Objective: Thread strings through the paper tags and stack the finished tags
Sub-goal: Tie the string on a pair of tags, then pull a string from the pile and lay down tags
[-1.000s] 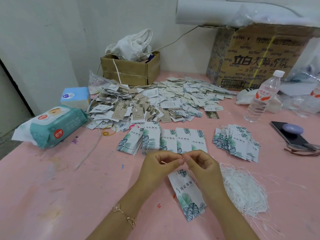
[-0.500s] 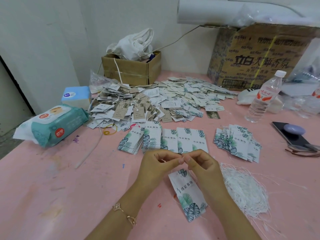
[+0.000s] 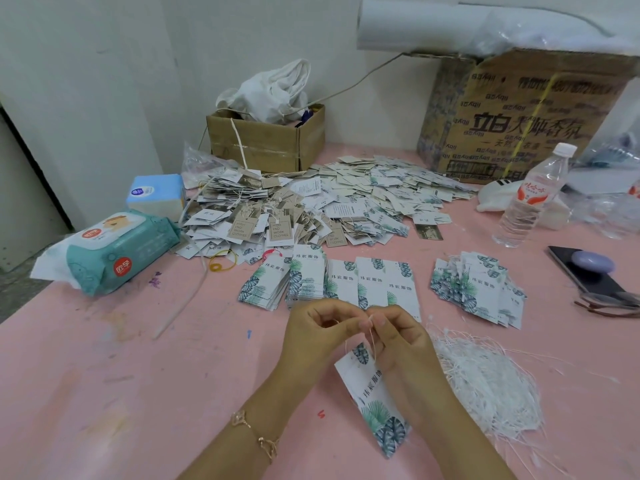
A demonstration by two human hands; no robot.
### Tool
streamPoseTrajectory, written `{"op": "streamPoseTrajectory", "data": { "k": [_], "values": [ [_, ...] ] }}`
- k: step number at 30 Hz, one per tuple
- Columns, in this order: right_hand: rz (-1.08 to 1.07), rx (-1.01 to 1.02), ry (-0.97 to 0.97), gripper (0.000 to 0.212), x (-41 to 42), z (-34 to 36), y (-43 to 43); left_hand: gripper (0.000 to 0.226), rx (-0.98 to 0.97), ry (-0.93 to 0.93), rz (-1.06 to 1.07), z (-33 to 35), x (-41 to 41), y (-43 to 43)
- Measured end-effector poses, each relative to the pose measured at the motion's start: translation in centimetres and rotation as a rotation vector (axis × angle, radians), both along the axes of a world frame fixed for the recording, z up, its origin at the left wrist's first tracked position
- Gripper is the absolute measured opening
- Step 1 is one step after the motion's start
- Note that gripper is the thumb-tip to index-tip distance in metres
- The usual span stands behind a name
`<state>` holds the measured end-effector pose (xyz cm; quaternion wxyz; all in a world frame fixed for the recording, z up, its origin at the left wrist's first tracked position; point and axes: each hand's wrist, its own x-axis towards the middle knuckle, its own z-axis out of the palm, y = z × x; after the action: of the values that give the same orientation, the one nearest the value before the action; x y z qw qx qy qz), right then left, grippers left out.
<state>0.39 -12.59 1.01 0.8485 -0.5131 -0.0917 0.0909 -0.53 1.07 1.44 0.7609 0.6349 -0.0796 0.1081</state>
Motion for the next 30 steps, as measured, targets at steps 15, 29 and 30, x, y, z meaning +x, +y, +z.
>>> {"op": "streamPoseTrajectory", "data": {
  "k": [15,29,30],
  "values": [
    [-0.16,-0.457,-0.227,0.033,0.5,-0.1,-0.9,0.006,-0.093,0.06,-0.002,0.2,0.2,0.1],
    [0.194,-0.642,-0.146,0.01,0.2,0.2,-1.3,0.017,-0.939,0.203,0.12,1.1,1.8,3.1],
    [0.16,-0.601,-0.125,0.012,0.3,0.4,-1.5,0.017,-0.932,0.202,0.126,1.0,1.8,3.3]
  ]
}}
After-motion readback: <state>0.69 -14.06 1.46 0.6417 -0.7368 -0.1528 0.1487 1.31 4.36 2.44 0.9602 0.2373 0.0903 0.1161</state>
